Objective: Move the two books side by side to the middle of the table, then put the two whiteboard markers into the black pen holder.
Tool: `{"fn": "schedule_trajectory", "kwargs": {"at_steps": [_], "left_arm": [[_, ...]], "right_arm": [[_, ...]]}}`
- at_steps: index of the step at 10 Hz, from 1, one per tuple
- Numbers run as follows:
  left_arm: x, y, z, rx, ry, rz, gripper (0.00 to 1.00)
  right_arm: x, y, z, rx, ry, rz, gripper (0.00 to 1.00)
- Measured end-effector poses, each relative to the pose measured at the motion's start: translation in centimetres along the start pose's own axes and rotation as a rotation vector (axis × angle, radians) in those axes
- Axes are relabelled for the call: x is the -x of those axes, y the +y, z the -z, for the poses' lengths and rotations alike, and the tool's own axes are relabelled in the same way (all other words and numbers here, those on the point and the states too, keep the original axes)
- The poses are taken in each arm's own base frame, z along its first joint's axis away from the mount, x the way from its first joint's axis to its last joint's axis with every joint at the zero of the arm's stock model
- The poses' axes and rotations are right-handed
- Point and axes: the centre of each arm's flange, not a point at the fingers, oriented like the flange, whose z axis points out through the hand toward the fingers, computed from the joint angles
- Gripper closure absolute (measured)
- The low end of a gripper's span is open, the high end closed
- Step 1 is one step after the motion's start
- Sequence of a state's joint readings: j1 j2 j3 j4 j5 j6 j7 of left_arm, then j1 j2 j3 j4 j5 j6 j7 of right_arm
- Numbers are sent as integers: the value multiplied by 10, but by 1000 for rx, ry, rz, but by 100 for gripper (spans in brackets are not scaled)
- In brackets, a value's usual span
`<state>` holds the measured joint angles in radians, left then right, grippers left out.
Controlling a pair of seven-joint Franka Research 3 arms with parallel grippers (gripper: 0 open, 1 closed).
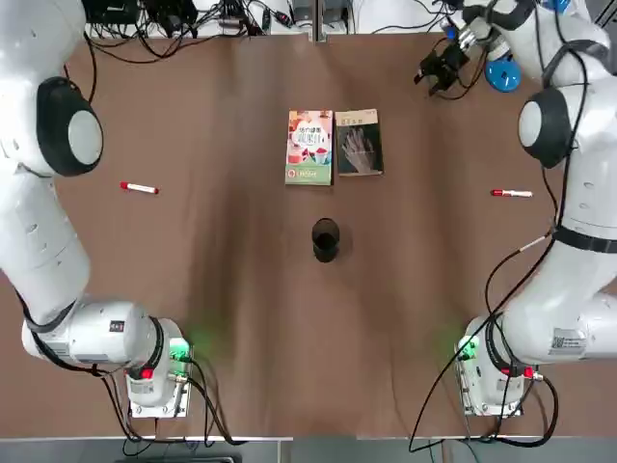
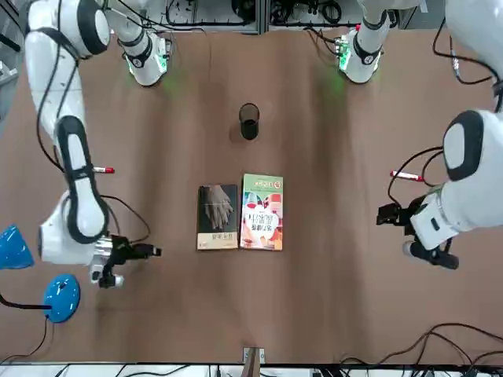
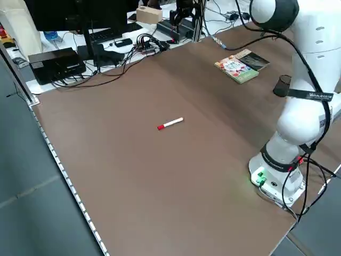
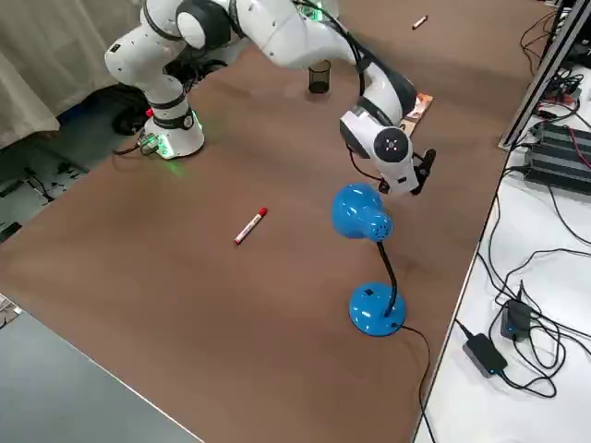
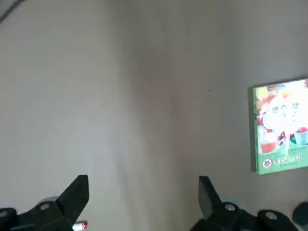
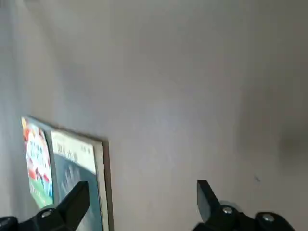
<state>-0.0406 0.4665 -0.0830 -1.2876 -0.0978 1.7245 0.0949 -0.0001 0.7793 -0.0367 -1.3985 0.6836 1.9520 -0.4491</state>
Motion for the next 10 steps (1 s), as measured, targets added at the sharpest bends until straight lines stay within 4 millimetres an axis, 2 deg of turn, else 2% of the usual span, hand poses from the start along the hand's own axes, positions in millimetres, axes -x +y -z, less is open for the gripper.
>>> {"fn": "schedule_trajectory", "kwargs": {"at_steps": [1,3,4,5,7,9,10], "left_arm": [[2,0,6,-12,6,32,0],[9,-3,15,-37,12,62,0],[15,-4,24,-52,18,88,0],[23,-4,36,-80,21,131,0],[38,-2,62,-112,35,160,0],[53,0,82,-118,29,165,0],[62,1,93,-120,23,167,0]], "right_arm": [[4,-8,29,52,-23,44,1],[18,-49,90,187,-44,151,1],[33,-72,114,250,-49,196,1],[52,-93,129,310,-51,235,1],[93,-117,137,422,-54,300,1],[128,-123,133,479,-96,364,1],[141,-120,128,488,-114,426,1]]}}
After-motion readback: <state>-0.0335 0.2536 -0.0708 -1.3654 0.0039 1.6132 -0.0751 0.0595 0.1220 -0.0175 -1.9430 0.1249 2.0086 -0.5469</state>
